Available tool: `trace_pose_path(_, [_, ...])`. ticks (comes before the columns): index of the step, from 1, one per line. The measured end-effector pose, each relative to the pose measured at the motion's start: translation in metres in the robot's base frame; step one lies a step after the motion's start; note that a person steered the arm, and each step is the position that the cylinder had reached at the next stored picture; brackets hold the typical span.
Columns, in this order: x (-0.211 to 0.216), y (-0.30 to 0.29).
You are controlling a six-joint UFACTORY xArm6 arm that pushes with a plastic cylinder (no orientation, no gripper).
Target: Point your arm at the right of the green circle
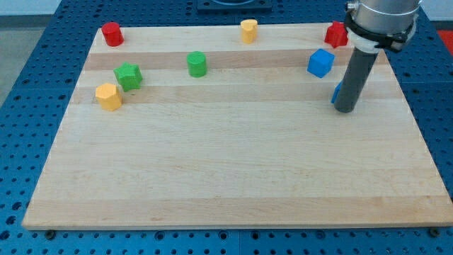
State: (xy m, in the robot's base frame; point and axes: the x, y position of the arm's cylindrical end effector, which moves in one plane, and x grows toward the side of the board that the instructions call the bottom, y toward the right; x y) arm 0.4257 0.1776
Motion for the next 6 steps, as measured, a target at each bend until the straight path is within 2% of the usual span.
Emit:
trace_pose_path(1, [0.0,-0.01])
trace_pose_path(2, [-0.021,-0.099])
trace_pose_path(3, [-0.061,-0.127])
trace_pose_path(4, [-0.09,-0.134])
trace_pose_path(5, [-0.107,-0.169])
trace_pose_path(6, [-0.097,-0.21])
